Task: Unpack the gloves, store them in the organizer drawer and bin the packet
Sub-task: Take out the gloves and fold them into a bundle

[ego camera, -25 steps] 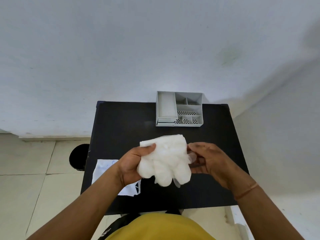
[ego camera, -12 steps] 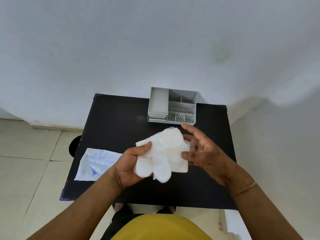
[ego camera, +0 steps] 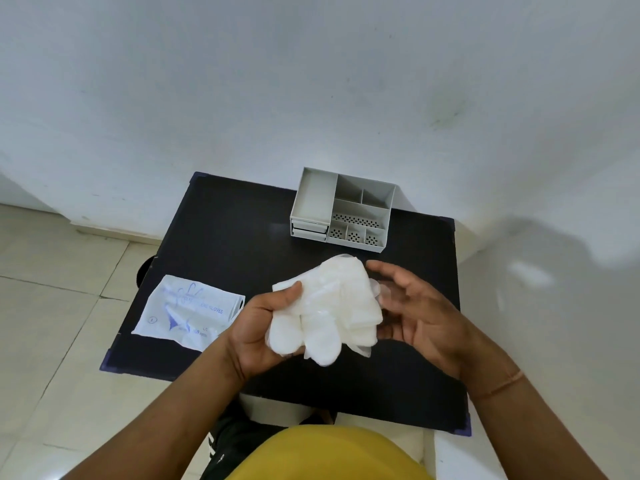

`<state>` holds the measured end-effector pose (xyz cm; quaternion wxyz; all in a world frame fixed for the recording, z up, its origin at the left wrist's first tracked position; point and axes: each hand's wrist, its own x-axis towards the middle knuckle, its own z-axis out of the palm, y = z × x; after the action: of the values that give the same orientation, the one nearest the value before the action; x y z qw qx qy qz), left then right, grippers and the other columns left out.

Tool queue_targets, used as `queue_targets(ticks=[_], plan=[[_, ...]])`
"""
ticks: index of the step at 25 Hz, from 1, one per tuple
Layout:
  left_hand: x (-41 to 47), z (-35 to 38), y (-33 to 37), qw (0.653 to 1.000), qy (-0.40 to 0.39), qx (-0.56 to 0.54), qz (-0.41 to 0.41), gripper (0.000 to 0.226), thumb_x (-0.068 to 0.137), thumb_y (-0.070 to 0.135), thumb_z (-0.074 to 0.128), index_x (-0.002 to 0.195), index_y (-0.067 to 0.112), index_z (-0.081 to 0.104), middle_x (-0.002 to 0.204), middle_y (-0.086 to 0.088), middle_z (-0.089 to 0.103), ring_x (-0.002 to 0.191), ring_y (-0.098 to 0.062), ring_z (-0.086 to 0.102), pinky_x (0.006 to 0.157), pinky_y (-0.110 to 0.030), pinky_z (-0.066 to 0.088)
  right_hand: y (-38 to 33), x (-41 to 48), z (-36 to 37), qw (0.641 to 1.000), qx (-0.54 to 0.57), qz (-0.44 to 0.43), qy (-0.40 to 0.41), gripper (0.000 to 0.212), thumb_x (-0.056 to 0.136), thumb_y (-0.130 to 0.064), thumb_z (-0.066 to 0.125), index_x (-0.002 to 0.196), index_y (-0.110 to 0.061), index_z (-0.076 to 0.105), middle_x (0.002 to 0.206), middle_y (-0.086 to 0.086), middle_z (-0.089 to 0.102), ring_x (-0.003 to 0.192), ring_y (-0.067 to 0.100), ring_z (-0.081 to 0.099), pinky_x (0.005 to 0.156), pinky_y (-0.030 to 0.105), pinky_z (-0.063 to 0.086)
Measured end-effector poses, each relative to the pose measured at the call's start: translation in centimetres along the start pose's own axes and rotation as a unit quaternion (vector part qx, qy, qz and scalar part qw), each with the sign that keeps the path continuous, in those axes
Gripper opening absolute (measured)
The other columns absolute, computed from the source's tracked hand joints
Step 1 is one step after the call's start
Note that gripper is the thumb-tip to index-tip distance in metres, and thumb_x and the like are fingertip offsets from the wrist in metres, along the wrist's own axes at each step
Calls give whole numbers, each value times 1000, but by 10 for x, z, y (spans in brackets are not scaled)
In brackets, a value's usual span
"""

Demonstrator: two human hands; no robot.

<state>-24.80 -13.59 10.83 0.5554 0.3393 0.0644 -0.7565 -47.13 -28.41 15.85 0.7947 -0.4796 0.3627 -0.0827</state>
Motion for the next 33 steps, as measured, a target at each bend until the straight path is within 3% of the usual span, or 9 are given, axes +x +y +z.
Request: queue_targets(ticks=[4, 10, 14, 16, 19, 21, 24, 28, 33], plan=[[7, 7, -1, 1000, 0, 1, 15, 48, 99, 25, 65, 141, 3, 65, 140, -24, 68, 119, -44, 71, 98, -59, 57, 3, -2, -12, 999, -40, 12, -32, 89, 80, -1, 85, 152, -36, 46, 134, 2, 73, 124, 35, 70, 94, 56, 63], [11, 12, -1, 999, -24, 26, -5, 44, 105, 26, 55, 143, 6, 65, 145, -25, 64, 124, -46, 68, 100, -65, 52, -15, 19, 9, 982, -161, -52, 86, 34, 96, -24, 76, 129, -26, 70, 116, 1, 81, 105, 24, 79, 82, 42, 68], [6, 15, 12, 1000, 4, 19, 10, 44, 104, 23, 55, 142, 2, 64, 133, -26, 71, 106, -44, 76, 66, -53, 64, -16, 20, 7, 991, -124, -15, 57, 30, 105, -32, 61, 134, -32, 66, 120, 3, 77, 99, 21, 79, 75, 37, 66], [6, 15, 20, 1000, 15, 6, 24, 43, 102, 24, 55, 137, 2, 66, 127, -24, 74, 100, -43, 78, 64, -51, 65, -11, 16, -4, 998, -64, -7, 17, 56, 97, -23, 69, 149, -35, 53, 132, 0, 73, 111, 22, 76, 82, 36, 64], [8, 17, 27, 999, 22, -8, 42, 45, 101, 24, 56, 142, 3, 62, 128, -23, 75, 104, -42, 78, 74, -55, 67, -7, 12, -13, 974, -212, 19, -73, 117, 76, -24, 90, 161, -55, 16, 152, -24, 55, 133, 4, 61, 105, 35, 57], [12, 20, 28, 999, 18, -2, 35, 45, 103, 23, 54, 144, 4, 60, 128, -24, 74, 105, -42, 78, 72, -54, 66, -6, 16, -6, 965, -248, 30, -82, 131, 69, -34, 98, 162, -57, 9, 156, -24, 49, 140, 4, 53, 116, 42, 49], [17, 22, 24, 999, 13, 21, 20, 44, 103, 23, 52, 142, 4, 62, 129, -24, 74, 106, -43, 77, 71, -55, 65, -12, 28, 2, 993, -116, 2, 0, 111, 72, -28, 96, 161, -44, 30, 141, -11, 68, 129, 17, 68, 110, 49, 55], [20, 18, 21, 998, -15, 69, 0, 44, 103, 26, 54, 141, 7, 67, 138, -24, 70, 120, -45, 71, 98, -66, 56, -16, 38, 3, 991, -106, -2, 86, 56, 82, -16, 87, 133, -28, 67, 119, -4, 80, 113, 21, 77, 91, 45, 66], [17, 20, 26, 991, -82, 105, -1, 66, 97, 47, 64, 153, 13, 55, 144, -21, 65, 127, -43, 66, 96, -60, 57, -2, 38, -10, 996, 27, 57, 64, 40, 86, -12, 80, 126, -17, 75, 123, 9, 81, 114, 31, 77, 95, 53, 62]])
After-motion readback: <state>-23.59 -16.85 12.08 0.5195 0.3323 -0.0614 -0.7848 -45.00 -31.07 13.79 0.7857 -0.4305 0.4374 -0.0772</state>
